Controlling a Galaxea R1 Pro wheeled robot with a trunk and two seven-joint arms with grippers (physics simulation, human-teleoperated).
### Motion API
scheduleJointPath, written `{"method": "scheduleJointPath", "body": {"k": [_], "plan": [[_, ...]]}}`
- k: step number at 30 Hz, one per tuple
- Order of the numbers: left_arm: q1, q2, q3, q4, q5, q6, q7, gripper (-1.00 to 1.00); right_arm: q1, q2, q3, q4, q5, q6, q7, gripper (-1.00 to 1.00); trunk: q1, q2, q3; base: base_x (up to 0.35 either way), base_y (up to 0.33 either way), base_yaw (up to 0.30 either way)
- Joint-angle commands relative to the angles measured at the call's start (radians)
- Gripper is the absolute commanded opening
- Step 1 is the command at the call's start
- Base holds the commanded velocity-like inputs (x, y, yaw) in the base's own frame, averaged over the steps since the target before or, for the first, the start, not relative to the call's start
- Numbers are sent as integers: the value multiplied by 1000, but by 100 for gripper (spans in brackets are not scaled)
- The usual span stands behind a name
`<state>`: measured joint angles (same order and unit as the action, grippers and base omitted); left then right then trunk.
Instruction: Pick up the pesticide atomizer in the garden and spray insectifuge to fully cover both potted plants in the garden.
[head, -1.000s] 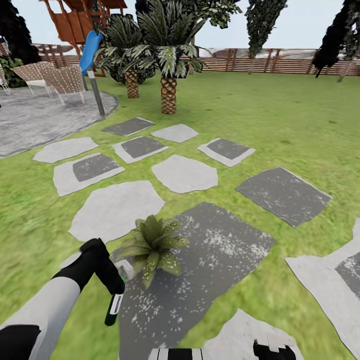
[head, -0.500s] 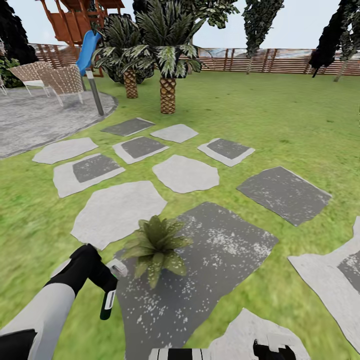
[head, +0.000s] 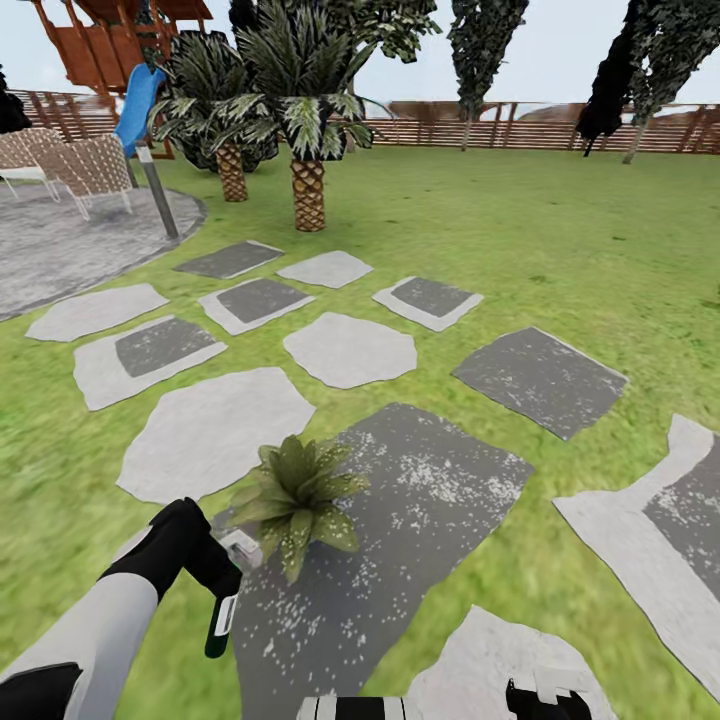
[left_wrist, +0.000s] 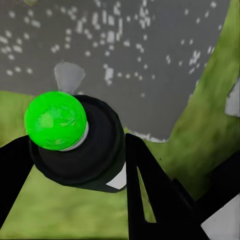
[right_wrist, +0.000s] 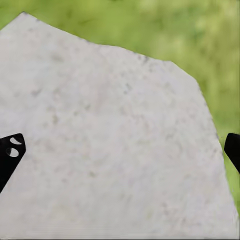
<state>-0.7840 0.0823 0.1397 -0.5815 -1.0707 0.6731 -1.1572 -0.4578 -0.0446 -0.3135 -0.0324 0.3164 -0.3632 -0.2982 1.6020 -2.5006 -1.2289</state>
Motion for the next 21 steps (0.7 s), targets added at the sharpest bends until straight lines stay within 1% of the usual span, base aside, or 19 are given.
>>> {"method": "scheduleJointPath", "body": {"k": [1,3,5,10,15,21], "plan": [[1,-1,6,-4,-3,8,-7,-100,-1,0,-7,2,10,-3,-4,100,0,0,-1,0,301,-3],[2,-1,7,-8,1,8,-7,-100,-1,-1,-7,2,10,-3,-4,100,0,0,-1,0,324,-42],[2,-2,9,-9,2,8,-7,-100,-1,-1,-8,2,10,-3,-4,100,0,0,-1,0,333,-204],[2,-2,9,-9,4,8,-7,-100,-1,-1,-8,2,10,-2,-4,100,0,0,-1,61,335,-260],[2,-3,9,-9,3,7,-7,-100,-1,-1,-8,2,10,-2,-4,100,0,0,-1,180,283,-266],[2,-3,9,-9,3,8,-7,-100,-1,-1,-8,2,10,-2,-4,100,0,0,-1,17,329,-266]]}}
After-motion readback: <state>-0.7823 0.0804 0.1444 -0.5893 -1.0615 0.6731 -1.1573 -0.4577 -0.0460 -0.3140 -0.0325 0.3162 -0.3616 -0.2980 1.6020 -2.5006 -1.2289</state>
